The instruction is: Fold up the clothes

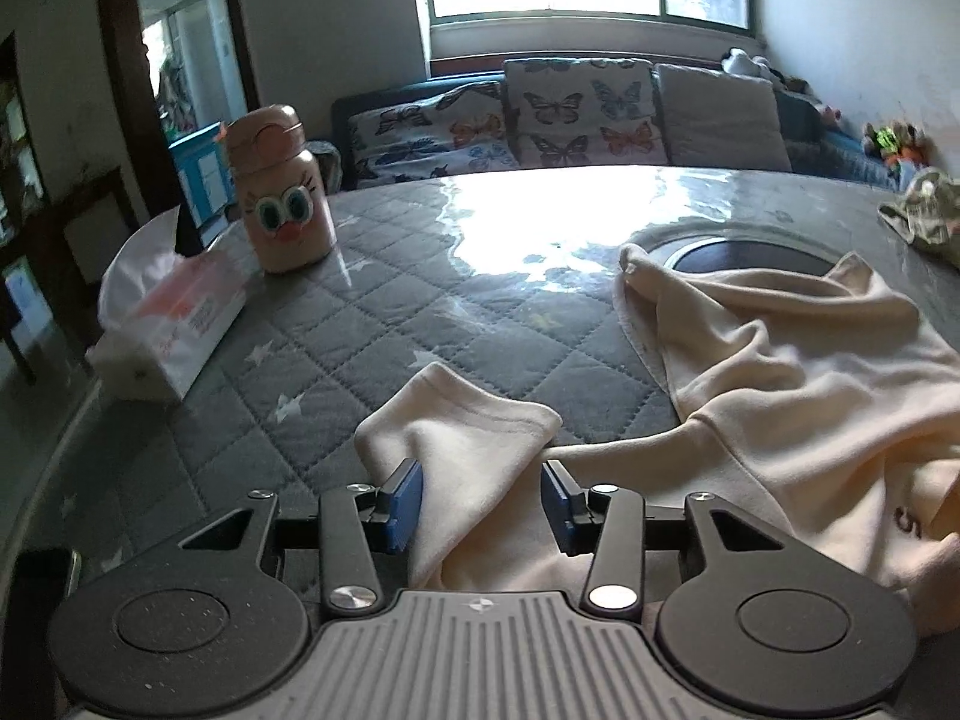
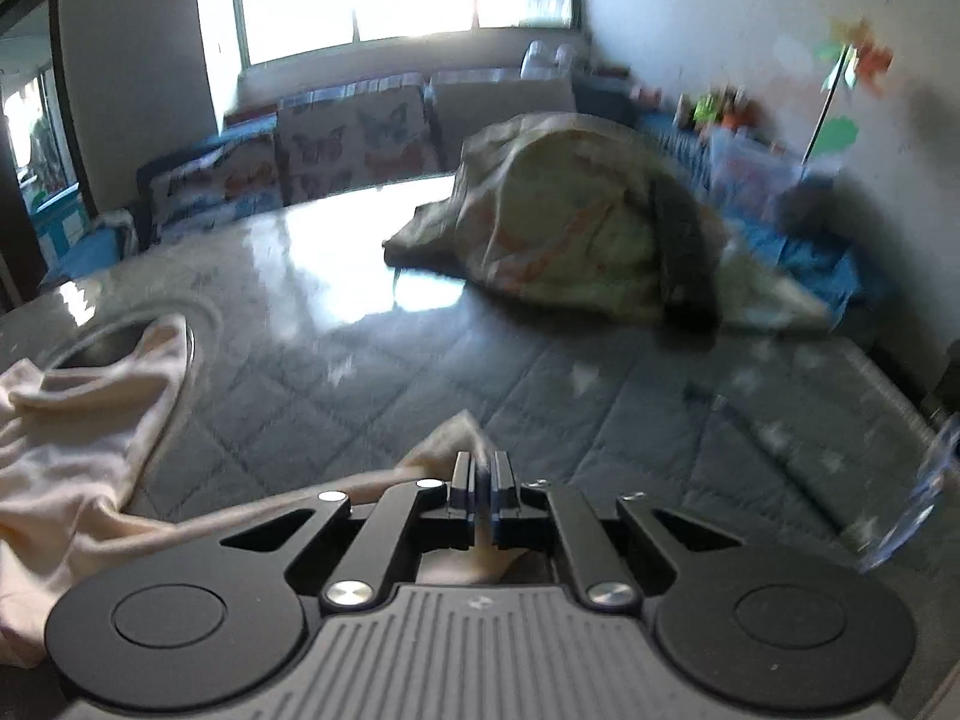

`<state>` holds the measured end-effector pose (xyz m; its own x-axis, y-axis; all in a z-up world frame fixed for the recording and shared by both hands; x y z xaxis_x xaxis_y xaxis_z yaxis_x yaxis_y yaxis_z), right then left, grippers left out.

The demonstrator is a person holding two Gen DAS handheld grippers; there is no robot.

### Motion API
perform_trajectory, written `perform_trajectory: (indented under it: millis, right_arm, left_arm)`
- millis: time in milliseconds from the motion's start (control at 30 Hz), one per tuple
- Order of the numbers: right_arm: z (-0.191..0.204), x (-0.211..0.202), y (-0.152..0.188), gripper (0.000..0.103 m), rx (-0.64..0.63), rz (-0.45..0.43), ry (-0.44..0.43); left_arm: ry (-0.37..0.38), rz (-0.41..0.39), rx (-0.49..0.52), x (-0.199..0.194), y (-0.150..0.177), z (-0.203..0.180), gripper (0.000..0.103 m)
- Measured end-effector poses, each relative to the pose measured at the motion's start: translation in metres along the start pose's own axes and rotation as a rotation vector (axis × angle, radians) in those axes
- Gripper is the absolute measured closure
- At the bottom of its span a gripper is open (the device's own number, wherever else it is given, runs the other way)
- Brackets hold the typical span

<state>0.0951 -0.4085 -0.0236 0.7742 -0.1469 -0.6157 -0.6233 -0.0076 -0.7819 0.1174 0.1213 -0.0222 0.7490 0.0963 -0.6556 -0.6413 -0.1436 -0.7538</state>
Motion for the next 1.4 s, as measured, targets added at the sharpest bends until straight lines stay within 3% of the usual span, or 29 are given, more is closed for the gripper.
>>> perform_trajectory:
  millis: [67, 133, 267, 333, 500, 600, 733, 833, 1033, 1100, 1167, 1400]
  right_arm:
    - [-0.002, -0.004, -0.002, 0.099, -0.003, -0.005, 0.020]
    - [-0.002, 0.002, 0.002, 0.099, -0.023, 0.022, 0.038]
    - [0.003, 0.015, 0.011, 0.097, -0.043, 0.071, 0.024]
    - [0.006, 0.019, 0.014, 0.095, -0.058, 0.086, 0.027]
    - [0.007, 0.024, 0.015, 0.094, -0.072, 0.093, 0.032]
    - [0.006, 0.023, 0.014, 0.090, -0.086, 0.096, 0.028]
    - [0.009, 0.017, 0.007, 0.086, -0.103, 0.085, 0.016]
    - [0.023, 0.004, -0.005, 0.085, -0.139, 0.050, -0.029]
    - [0.080, -0.025, -0.026, 0.081, -0.267, -0.013, -0.231]
    - [0.107, -0.033, -0.030, 0.081, -0.317, -0.022, -0.320]
    - [0.132, -0.038, -0.032, 0.081, -0.364, -0.021, -0.392]
    - [0.207, -0.052, -0.026, 0.081, -0.516, -0.012, -0.587]
  left_arm:
    - [0.007, -0.002, 0.040, 0.005, 0.002, -0.004, 0.059]
    - [-0.025, -0.008, 0.097, 0.011, 0.005, -0.007, 0.075]
    - [-0.051, -0.040, 0.110, 0.010, 0.003, 0.000, 0.094]
    - [-0.080, -0.072, 0.065, 0.005, -0.003, 0.012, 0.095]
    - [-0.161, -0.099, -0.229, -0.009, -0.015, 0.070, 0.095]
    - [-0.236, -0.076, -0.283, -0.010, -0.006, 0.093, 0.094]
    - [-0.256, -0.037, -0.297, -0.017, 0.003, 0.108, 0.093]
    - [-0.167, -0.045, -0.238, -0.034, 0.002, 0.088, 0.093]
    - [0.139, -0.036, -0.059, -0.061, 0.005, 0.003, 0.087]
    - [0.231, -0.033, -0.004, -0.069, 0.006, -0.027, 0.080]
    - [0.310, -0.024, 0.042, -0.074, 0.009, -0.054, 0.067]
    - [0.474, 0.025, 0.223, -0.082, 0.030, -0.120, 0.066]
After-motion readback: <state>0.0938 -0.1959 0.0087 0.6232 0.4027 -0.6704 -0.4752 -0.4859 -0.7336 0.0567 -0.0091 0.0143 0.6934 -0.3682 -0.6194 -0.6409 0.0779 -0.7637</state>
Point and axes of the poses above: each gripper's, at about its wrist camera, not at the fingertips, and x roughly the way its jaws point, z to its left, y to its underside, the point moved 5 cm from there along x, roughly the way its jaws point, and after that the axes turned 12 degrees about -x, right-handed, at the moved point
